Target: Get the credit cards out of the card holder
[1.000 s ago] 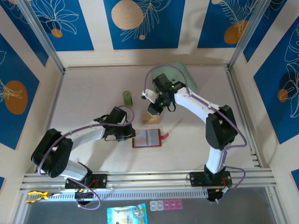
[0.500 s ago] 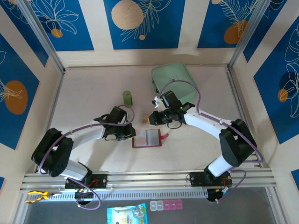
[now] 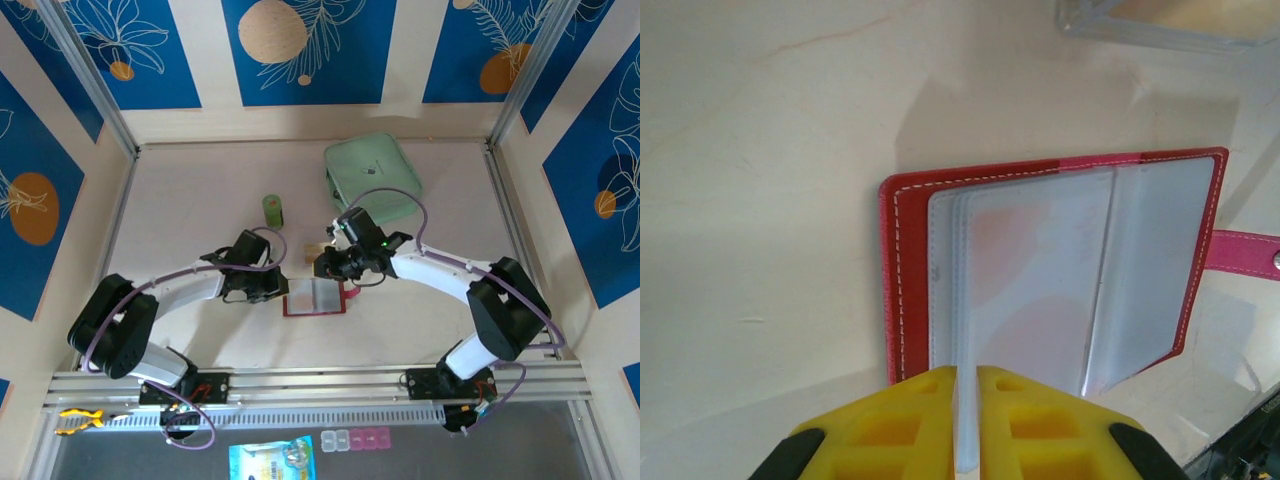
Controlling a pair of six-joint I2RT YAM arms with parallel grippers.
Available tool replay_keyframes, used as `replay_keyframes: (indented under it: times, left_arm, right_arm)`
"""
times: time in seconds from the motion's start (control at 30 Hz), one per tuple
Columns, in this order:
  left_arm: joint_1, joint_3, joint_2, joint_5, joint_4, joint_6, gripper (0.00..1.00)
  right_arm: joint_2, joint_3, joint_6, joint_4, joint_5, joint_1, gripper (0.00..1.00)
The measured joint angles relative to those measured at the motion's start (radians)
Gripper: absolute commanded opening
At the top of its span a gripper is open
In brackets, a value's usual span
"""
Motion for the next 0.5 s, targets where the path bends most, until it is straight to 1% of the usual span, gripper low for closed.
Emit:
replay_keyframes:
  times: [0.43,0.5]
  left_arm:
    - [0.005,-0.039,0.013,0.025,0.068,-0.005,0.09]
    - [0.005,-0.046,0.015,0.031,0.078,-0.008,0.08]
  right_arm:
    - [0.079,-0.007,0.036,0.054,-0.024,0.009,0.17]
    - [0.091,-0.007,0.041,0.056,-0.027,0.012,0.2]
